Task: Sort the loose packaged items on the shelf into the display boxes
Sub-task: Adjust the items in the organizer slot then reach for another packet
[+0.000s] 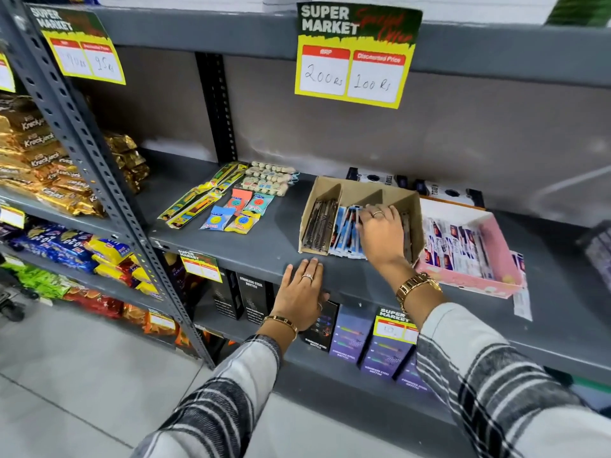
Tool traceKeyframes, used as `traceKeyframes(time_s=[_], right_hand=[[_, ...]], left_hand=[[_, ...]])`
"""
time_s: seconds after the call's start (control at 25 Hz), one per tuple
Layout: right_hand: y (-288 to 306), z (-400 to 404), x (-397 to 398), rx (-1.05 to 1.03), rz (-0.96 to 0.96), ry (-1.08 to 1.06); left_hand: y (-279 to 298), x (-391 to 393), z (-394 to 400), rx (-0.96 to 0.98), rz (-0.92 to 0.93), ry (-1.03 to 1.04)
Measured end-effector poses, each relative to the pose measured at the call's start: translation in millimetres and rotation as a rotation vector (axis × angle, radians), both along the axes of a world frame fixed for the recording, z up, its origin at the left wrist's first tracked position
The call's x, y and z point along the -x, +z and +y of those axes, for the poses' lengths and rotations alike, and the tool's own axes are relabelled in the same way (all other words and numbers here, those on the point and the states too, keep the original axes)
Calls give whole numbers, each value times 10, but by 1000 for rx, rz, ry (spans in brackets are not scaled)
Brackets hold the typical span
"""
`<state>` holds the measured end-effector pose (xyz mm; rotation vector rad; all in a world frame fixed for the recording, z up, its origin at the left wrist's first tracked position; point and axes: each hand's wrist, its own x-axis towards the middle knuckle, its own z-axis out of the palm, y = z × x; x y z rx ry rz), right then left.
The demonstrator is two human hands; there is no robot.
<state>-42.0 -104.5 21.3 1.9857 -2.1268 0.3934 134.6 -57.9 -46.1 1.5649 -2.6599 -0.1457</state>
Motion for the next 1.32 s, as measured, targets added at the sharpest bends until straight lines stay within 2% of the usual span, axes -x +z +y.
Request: traceKeyframes(time_s=[0.12,0.2,0.52,0.76,1.04,1.32], right_hand=[[-3,225,225,18,55,-56],[-19,377,421,22,28,-114],[-13,1007,1315,54,-30,-378],[-144,1433,1881,8,-181,-656],[-288,1474,1967,-138,-261,-644],[-182,1395,2035,-125,-456,-735]], left_hand=[[45,111,59,-18,-25,25],[65,220,115,-22,-39,7],[121,914,402,-17,-36,-167],[87,1409,576,-3,-33,-276],[71,1654,613,-3,-38,-280],[28,1680,612,-3,-41,-272]])
